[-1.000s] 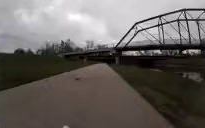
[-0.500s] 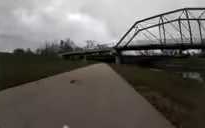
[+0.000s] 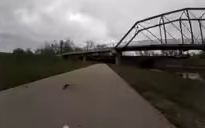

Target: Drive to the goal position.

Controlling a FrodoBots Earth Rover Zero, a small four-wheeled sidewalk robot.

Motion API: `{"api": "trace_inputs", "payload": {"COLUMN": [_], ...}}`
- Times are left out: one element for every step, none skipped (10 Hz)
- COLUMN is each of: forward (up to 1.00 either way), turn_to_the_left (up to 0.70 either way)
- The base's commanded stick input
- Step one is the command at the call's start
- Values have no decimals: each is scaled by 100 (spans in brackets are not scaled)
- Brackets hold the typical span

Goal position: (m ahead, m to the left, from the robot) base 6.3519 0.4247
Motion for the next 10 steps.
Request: {"api": "trace_inputs", "payload": {"forward": [100,100,100,100,100,100,100,100,100,100], "turn_to_the_left": [0,0,0,0,0,0,0,0,0,0]}}
